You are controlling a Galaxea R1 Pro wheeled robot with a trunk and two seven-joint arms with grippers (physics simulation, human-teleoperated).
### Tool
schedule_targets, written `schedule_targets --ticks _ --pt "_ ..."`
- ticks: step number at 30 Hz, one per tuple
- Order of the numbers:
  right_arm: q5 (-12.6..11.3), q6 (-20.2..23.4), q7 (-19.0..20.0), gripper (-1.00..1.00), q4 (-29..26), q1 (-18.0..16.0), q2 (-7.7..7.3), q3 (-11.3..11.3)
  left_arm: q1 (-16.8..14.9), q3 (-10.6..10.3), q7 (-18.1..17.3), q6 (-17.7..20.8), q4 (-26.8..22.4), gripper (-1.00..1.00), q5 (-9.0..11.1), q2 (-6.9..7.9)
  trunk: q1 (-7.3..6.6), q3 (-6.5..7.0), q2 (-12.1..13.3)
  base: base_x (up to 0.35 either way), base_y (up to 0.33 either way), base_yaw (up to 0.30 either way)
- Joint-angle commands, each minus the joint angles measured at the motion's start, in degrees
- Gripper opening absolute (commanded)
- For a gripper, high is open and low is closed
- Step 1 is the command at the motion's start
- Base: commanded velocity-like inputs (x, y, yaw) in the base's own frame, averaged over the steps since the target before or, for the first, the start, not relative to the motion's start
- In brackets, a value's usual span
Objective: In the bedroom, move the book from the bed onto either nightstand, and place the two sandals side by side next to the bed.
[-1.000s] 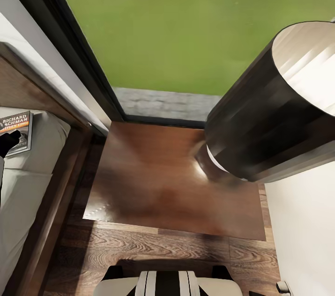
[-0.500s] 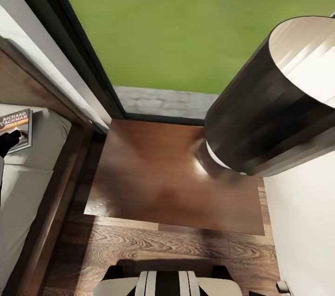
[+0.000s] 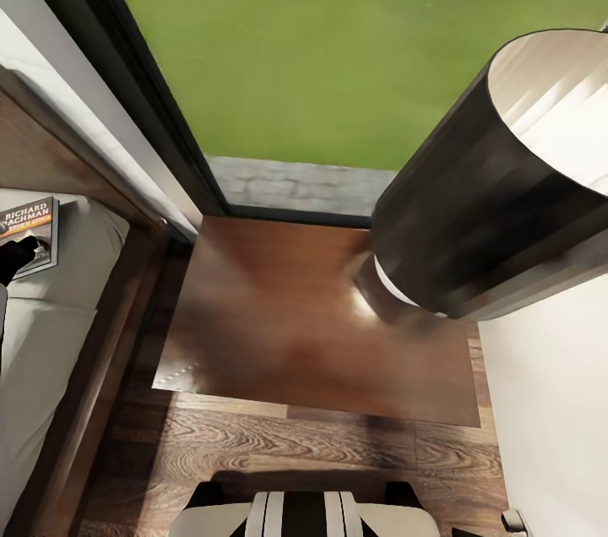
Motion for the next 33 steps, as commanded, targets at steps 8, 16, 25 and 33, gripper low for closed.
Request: schedule_targets --ticks 8,16,25,33 --pt "-0.47 0.6 0.19 1.0 0.01 -0.01 -0.01 0.37 0.01 -0.01 0.4 0.28 2.79 1.0 0.72 0.0 0.0 -0.03 -0.01 -0.139 0.0 0.0" --pt "-0.46 0.6 0.19 1.0 0.01 -0.01 -0.01 0.37 0.01 -0.01 0.4 0.28 2.79 1.0 0.69 0.0 0.0 -0.03 -0.01 -0.031 0.0 0.0" --pt "-0.45 0.6 0.19 1.0 0.01 -0.01 -0.01 0.37 0.01 -0.01 0.4 0.28 2.79 1.0 0.67 0.0 0.0 -0.03 -0.01 -0.001 0.0 0.0" --pt "-0.45 0.6 0.19 1.0 0.01 -0.01 -0.01 0.37 0.01 -0.01 0.4 0.28 2.79 1.0 0.7 0.0 0.0 -0.03 -0.01 0.0 0.0 0.0"
